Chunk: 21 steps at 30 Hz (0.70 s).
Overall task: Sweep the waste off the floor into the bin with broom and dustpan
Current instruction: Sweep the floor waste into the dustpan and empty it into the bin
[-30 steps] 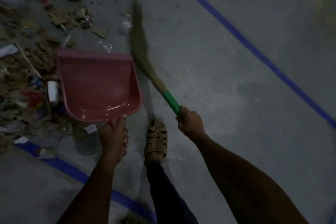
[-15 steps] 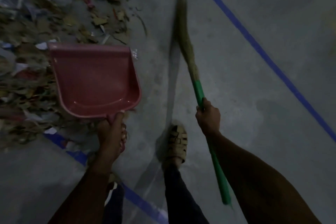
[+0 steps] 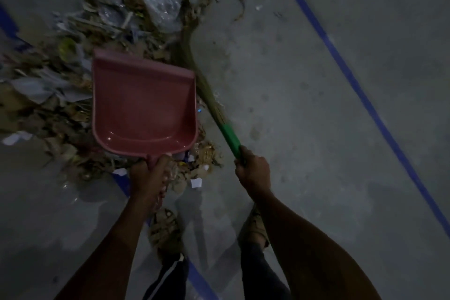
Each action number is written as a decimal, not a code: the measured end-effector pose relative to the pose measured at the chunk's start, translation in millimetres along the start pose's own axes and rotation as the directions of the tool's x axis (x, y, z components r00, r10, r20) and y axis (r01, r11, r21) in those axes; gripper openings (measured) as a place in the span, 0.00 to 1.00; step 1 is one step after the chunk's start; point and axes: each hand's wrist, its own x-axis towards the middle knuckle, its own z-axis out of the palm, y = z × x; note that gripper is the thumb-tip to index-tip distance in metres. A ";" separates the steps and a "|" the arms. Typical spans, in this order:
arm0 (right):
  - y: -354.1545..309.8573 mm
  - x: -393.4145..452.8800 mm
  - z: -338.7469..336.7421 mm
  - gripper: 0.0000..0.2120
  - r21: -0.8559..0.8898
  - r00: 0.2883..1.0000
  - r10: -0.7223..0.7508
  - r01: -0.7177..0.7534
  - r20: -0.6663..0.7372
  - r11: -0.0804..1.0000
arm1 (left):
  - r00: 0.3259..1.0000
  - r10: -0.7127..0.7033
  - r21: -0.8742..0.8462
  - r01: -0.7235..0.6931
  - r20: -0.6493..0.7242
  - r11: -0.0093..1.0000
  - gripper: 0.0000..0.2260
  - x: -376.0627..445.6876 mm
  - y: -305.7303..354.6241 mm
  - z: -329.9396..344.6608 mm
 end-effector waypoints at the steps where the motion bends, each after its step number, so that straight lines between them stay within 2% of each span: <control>1: 0.2 -1.8 -5.0 0.25 0.001 0.999 -0.002 0.002 -0.046 1.000 | 1.000 -0.004 -0.014 0.004 -0.007 1.000 0.17 -0.2 2.0 -2.3; 4: 14.3 2.6 -25.5 0.29 -0.013 0.983 0.014 -0.016 -0.185 1.000 | 1.000 0.001 -0.029 -0.002 -0.005 1.000 0.18 -0.7 8.9 2.7; 8: 50.2 27.9 -59.9 0.32 -0.032 0.957 0.112 -0.125 -0.266 0.992 | 0.999 0.039 -0.003 -0.039 -0.003 0.999 0.16 -2.8 19.8 34.2; 13: 99.7 85.7 -88.9 0.24 -0.016 0.926 0.216 -0.233 -0.310 0.972 | 0.999 0.026 -0.042 -0.027 -0.024 0.999 0.13 6.1 29.8 100.2; 21: 177.5 197.8 -130.7 0.16 0.114 0.852 0.409 -0.394 -0.328 0.912 | 0.998 -0.058 -0.080 0.058 0.003 0.995 0.14 1.1 34.6 260.4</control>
